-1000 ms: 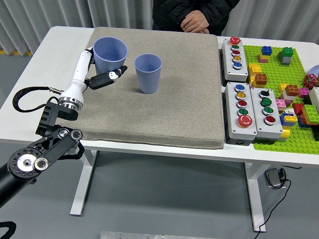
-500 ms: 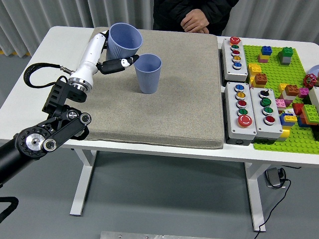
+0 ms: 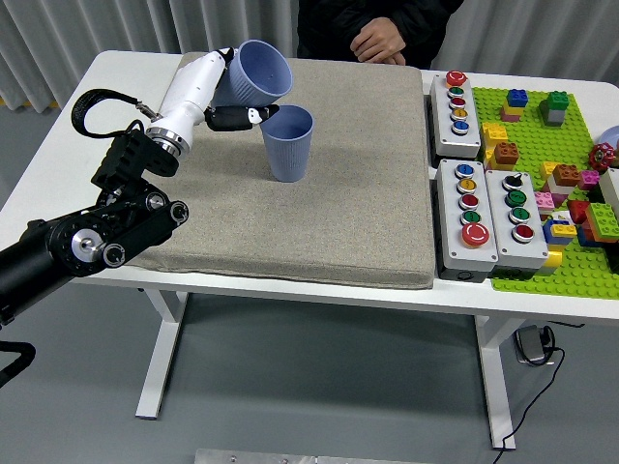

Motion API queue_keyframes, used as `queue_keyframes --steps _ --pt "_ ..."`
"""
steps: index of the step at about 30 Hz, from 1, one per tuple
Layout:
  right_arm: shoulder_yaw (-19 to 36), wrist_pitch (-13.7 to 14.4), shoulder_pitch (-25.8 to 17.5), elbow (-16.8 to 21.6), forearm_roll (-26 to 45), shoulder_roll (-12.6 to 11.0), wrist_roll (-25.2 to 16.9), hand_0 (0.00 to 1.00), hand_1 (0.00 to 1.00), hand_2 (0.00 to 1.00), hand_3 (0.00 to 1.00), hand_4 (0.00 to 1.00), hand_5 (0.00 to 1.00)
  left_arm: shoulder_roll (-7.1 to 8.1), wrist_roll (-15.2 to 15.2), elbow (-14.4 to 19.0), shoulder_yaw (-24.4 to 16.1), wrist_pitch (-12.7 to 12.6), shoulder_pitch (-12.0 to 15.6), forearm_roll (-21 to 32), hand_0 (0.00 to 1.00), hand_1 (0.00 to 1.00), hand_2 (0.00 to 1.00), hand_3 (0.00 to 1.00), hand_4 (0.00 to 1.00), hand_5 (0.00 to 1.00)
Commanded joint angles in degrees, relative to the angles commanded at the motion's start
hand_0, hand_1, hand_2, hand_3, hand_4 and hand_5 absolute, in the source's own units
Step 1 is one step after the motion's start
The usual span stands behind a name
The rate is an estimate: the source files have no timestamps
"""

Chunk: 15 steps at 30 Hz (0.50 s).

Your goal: Pick cup pour cup place

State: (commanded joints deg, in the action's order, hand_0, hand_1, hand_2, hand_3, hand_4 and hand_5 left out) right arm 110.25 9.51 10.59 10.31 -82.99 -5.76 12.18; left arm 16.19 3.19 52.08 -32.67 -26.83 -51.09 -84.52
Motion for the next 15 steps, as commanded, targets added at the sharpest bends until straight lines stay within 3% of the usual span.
queue_keyframes --steps 8,15 --pt "-0.08 -0.06 0.30 0.00 0.05 -0.16 -0.02 0.695 0.628 0.591 0.587 0.002 0.271 0.41 0.96 -2.88 2.30 1.11 -2.18 -5.05 0.557 0.488 0.508 0.499 0.786 0.182" --pt "0.01 -0.09 0.39 0.00 -0.08 -0.17 0.00 0.695 0.628 0.591 0.587 0.002 0.269 0.55 1.30 -3.86 4.09 2.12 -2.69 -4.50 0.555 0.488 0.508 0.499 0.782 0.181"
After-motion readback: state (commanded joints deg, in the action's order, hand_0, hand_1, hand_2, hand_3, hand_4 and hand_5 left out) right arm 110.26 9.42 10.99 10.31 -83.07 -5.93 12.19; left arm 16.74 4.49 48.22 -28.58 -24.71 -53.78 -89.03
